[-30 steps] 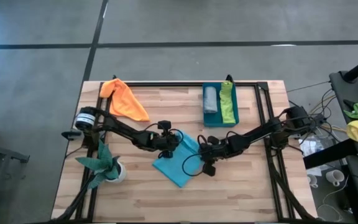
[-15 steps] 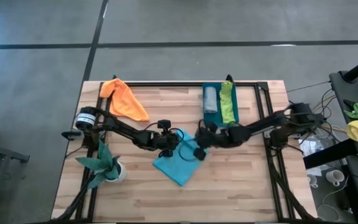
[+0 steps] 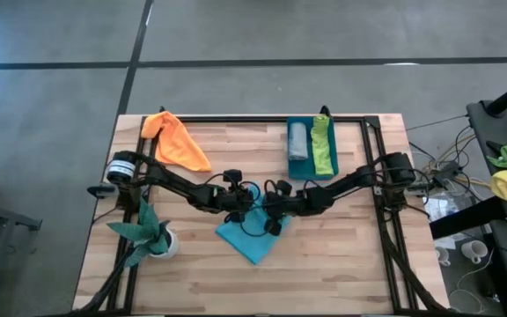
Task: Roll microfiber towels into tight, uniform cylinder then place into a basket
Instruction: Roll the blue towel
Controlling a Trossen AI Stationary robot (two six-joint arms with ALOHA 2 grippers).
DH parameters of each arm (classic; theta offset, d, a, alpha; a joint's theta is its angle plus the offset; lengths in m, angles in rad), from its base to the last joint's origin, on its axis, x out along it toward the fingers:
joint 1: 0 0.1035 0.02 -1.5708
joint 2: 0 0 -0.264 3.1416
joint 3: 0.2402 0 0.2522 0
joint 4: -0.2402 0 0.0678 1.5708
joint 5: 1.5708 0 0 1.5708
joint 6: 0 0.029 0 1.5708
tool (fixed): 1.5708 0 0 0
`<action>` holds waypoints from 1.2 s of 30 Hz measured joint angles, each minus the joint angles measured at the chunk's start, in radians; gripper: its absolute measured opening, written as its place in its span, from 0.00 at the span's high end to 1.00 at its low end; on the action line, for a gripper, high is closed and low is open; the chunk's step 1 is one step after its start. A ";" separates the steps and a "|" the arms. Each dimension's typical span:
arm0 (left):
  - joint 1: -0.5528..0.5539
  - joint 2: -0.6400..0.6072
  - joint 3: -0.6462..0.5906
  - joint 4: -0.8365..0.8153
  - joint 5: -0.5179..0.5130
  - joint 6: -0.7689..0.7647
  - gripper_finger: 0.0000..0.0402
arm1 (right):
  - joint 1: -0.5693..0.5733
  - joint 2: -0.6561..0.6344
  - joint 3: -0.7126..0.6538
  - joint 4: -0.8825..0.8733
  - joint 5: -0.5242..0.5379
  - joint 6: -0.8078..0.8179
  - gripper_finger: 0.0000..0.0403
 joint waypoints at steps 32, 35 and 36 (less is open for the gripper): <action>0.015 -0.195 0.049 -0.022 0.184 -0.221 0.72 | 0.011 -0.045 -0.003 -0.092 0.013 -0.065 0.98; 0.019 -0.112 0.056 0.055 0.180 -0.234 0.72 | 0.011 -0.049 -0.003 -0.092 0.013 -0.092 0.98; 0.020 -0.081 0.064 0.060 0.180 -0.237 0.72 | 0.011 -0.050 -0.003 -0.093 0.013 -0.094 0.98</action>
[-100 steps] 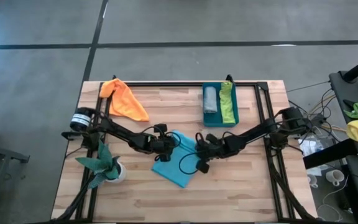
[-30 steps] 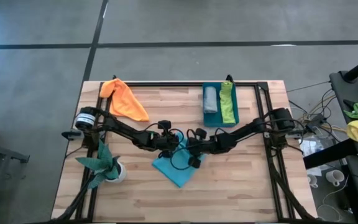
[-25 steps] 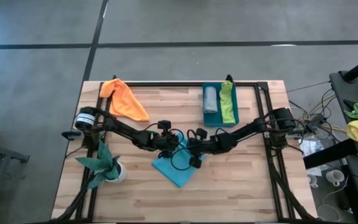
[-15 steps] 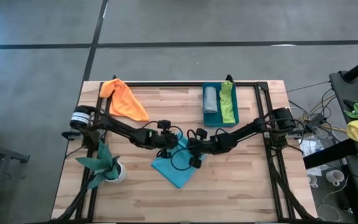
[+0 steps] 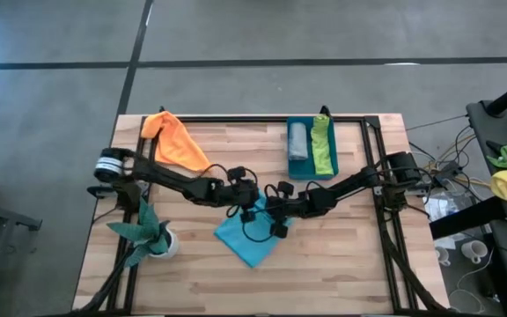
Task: Roll microfiber towels into tight, uniform cylinder then place into a basket
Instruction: Roll the blue towel
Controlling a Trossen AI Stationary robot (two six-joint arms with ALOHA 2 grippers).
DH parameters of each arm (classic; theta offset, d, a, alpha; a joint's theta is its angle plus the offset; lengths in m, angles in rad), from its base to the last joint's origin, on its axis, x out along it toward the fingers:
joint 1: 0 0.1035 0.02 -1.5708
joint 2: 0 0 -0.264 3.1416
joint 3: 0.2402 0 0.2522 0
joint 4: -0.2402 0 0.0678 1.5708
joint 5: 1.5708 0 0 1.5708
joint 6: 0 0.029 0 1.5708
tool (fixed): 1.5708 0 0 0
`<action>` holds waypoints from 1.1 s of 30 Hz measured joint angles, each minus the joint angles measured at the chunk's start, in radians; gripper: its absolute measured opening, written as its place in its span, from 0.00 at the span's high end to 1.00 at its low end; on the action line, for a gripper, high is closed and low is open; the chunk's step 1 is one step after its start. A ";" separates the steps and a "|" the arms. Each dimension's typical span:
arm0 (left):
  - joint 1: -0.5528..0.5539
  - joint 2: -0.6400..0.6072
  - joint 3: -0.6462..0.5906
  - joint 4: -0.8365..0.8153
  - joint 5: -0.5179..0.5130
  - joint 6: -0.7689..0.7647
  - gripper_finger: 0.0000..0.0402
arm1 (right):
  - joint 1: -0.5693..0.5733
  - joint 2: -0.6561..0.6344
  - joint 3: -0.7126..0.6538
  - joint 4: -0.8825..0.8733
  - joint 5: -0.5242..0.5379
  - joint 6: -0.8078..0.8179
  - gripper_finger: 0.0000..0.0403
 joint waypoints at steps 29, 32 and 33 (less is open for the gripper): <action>-0.006 0.156 0.003 -0.022 0.058 0.010 0.72 | 0.217 -0.047 -0.061 -0.113 -0.072 0.101 0.98; -0.006 0.156 0.003 -0.020 0.055 0.011 0.72 | 0.227 -0.045 -0.061 -0.110 -0.052 0.112 0.98; -0.006 0.152 0.003 -0.019 0.055 0.011 0.72 | 0.227 -0.055 -0.062 -0.112 -0.052 0.116 0.98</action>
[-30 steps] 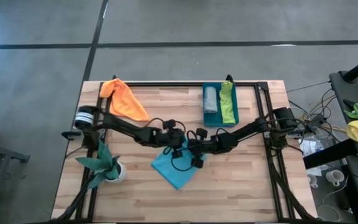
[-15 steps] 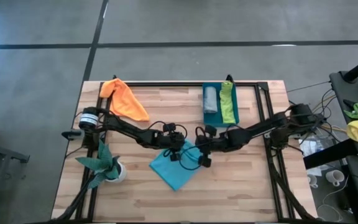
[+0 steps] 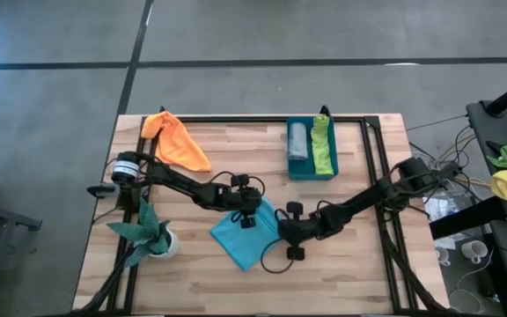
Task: Roll microfiber towels into tight, uniform cylinder then place into a basket
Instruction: Roll the blue towel
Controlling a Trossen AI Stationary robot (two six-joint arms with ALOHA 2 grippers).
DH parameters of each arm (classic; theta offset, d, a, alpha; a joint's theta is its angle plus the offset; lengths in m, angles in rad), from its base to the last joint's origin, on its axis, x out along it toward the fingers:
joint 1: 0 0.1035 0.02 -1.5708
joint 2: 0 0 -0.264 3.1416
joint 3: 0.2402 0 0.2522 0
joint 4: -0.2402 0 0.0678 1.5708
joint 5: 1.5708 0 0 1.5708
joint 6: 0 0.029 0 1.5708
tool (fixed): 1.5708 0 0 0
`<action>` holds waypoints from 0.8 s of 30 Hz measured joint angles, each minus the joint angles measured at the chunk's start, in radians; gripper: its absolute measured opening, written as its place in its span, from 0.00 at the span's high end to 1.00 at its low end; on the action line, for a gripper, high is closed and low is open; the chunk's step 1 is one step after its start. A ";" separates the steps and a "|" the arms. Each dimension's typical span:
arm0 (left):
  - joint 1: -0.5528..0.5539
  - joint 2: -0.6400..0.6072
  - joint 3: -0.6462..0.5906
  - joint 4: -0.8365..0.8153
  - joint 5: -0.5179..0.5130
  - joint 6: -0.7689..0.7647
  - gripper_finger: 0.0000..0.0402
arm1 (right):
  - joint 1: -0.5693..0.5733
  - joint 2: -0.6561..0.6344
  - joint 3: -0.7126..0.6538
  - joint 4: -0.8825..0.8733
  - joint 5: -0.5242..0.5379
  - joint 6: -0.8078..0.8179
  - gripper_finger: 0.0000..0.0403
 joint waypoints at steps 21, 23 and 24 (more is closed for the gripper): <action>0.002 -0.057 0.006 -0.026 -0.041 0.077 0.72 | -0.014 -0.041 -0.031 -0.002 0.051 0.125 0.98; 0.002 -0.062 0.006 -0.031 -0.045 0.078 0.72 | -0.013 -0.034 -0.028 0.002 0.027 0.123 0.98; 0.002 -0.065 0.008 -0.034 -0.048 0.079 0.72 | -0.014 -0.040 -0.027 -0.006 0.010 0.124 0.98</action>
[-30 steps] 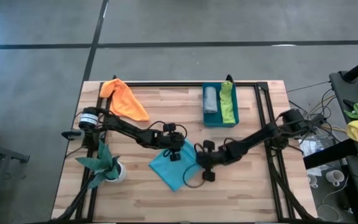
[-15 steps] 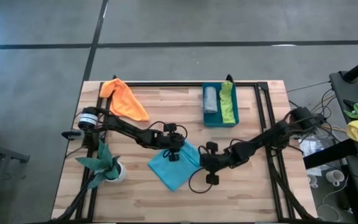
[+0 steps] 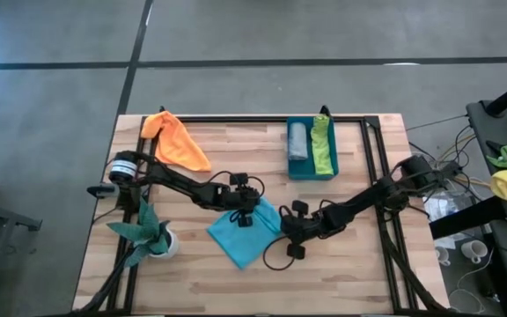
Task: Roll microfiber towels into tight, uniform cylinder then place into a basket
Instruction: Roll the blue towel
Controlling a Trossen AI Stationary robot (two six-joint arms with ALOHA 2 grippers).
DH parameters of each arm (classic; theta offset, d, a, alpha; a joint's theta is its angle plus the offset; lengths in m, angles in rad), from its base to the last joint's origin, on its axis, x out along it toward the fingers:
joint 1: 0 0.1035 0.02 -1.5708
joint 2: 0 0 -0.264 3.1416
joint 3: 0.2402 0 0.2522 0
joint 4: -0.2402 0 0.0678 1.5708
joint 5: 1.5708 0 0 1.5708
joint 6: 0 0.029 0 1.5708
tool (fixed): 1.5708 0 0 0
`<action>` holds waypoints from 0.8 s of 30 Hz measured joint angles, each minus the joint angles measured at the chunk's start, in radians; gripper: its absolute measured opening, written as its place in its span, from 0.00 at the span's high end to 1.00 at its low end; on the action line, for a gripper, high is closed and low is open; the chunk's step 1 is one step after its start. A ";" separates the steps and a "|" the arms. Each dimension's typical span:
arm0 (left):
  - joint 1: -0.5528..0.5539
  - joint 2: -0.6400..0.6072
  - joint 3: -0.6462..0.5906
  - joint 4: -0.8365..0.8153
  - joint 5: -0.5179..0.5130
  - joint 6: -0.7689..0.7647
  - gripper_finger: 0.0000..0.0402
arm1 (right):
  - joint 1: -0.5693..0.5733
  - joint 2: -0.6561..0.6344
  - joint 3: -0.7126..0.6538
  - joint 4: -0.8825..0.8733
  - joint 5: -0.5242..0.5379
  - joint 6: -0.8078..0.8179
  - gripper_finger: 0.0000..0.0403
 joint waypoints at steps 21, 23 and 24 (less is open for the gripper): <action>-0.008 -0.078 0.005 -0.047 -0.003 -0.001 0.72 | -0.009 0.055 0.025 0.021 0.016 -0.009 0.98; -0.014 -0.113 0.008 -0.066 -0.003 -0.005 0.72 | -0.008 0.066 0.026 0.025 0.017 -0.009 0.98; -0.019 -0.133 0.007 -0.073 -0.003 -0.010 0.72 | -0.009 0.066 0.026 0.024 0.016 -0.011 0.98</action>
